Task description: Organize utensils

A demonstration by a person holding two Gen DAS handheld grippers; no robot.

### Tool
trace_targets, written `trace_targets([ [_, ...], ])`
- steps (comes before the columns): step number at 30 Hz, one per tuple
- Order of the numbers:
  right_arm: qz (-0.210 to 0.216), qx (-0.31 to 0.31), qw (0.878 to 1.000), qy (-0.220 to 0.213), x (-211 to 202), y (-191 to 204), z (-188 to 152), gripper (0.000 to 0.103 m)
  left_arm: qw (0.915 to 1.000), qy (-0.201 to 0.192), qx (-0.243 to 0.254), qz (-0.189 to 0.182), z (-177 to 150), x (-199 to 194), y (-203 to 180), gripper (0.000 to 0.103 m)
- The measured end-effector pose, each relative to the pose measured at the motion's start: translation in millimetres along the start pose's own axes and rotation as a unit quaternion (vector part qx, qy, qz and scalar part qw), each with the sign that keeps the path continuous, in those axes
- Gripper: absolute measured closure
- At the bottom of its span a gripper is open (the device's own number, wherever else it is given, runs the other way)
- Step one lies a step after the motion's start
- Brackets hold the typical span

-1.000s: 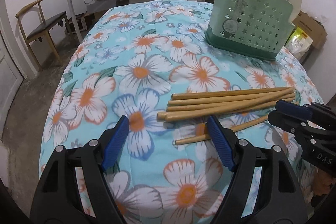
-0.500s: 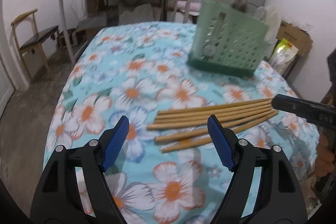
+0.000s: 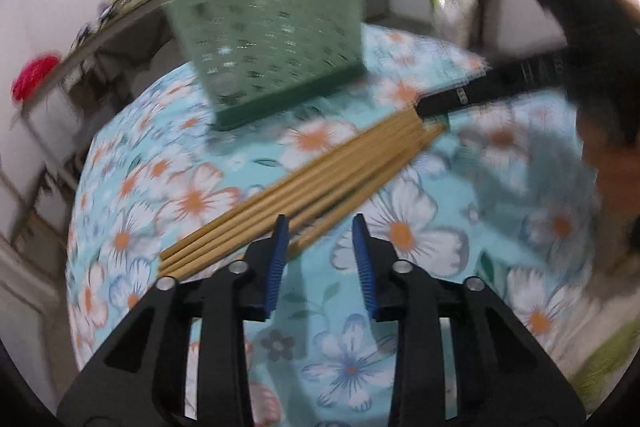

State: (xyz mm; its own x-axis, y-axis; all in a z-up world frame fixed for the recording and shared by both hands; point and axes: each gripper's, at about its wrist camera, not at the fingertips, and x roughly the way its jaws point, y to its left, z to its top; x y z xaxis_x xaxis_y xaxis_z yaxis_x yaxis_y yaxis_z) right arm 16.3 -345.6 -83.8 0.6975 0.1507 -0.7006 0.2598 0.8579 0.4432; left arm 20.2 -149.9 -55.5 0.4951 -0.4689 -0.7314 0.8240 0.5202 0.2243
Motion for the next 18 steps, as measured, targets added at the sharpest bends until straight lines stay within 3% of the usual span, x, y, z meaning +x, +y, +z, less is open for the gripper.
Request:
trace_targets([
  [6, 0.006, 0.013, 1.000, 0.005, 3, -6, -1, 0.076, 0.9939, 0.017, 0.102, 0.039, 4, 16, -24, 0.077],
  [10, 0.008, 0.018, 1.000, 0.003, 0, -10, -3, 0.076, 0.9905, 0.019, 0.131, 0.039, 8, 19, -28, 0.087],
  [14, 0.009, 0.022, 1.000, -0.006, -7, -14, -2, 0.076, 0.9849, 0.018, 0.166, 0.044, 6, 16, -35, 0.091],
  [18, 0.011, 0.029, 0.999, -0.012, -14, -18, 2, 0.076, 0.9861, 0.030, 0.162, 0.022, 2, 5, -36, 0.094],
])
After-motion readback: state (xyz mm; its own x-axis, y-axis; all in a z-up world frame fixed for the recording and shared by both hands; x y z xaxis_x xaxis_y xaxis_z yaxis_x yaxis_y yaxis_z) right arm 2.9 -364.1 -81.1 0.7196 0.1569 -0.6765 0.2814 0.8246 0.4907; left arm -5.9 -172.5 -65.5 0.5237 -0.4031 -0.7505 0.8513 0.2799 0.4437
